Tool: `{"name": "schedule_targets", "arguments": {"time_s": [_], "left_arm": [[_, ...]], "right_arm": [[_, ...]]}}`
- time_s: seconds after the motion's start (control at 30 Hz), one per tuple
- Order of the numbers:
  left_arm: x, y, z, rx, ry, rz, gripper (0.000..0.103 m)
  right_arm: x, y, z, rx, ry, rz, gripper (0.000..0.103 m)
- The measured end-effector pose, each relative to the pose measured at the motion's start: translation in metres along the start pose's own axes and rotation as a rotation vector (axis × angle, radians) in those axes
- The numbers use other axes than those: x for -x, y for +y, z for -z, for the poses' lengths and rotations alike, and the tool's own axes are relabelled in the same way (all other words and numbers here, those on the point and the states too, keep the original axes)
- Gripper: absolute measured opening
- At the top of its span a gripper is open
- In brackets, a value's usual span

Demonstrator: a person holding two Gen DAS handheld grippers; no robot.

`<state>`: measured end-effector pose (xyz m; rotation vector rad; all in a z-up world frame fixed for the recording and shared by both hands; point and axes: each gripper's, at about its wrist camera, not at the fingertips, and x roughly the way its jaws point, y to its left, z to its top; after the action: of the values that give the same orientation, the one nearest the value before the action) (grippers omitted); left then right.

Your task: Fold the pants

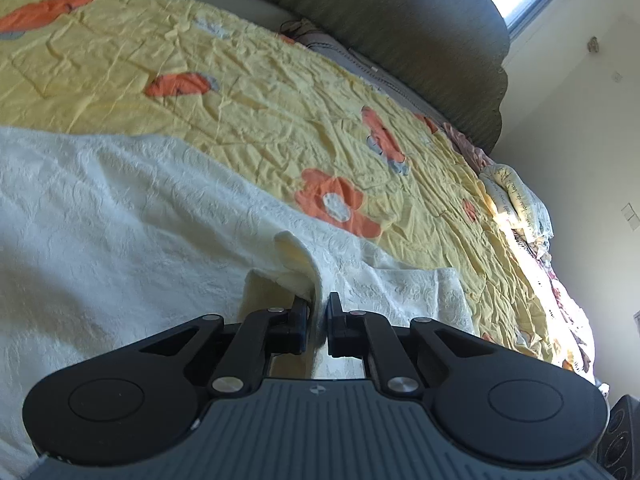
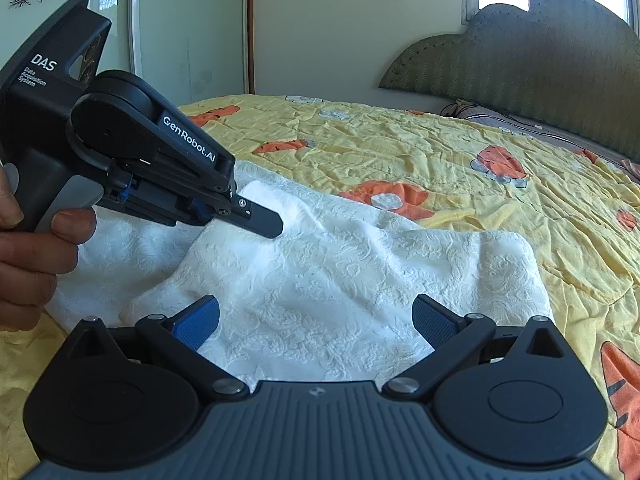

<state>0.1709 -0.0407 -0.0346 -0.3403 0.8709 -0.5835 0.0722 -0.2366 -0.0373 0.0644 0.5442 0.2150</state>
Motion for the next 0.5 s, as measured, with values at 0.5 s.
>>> {"name": "schedule_targets", "arguments": {"time_s": [0.5], "left_arm": [[0.017, 0.010, 0.002, -0.070, -0.061, -0.192, 0.050]], "right_arm": [[0.011, -0.002, -0.005, -0.013, -0.004, -0.003, 0.103]]}}
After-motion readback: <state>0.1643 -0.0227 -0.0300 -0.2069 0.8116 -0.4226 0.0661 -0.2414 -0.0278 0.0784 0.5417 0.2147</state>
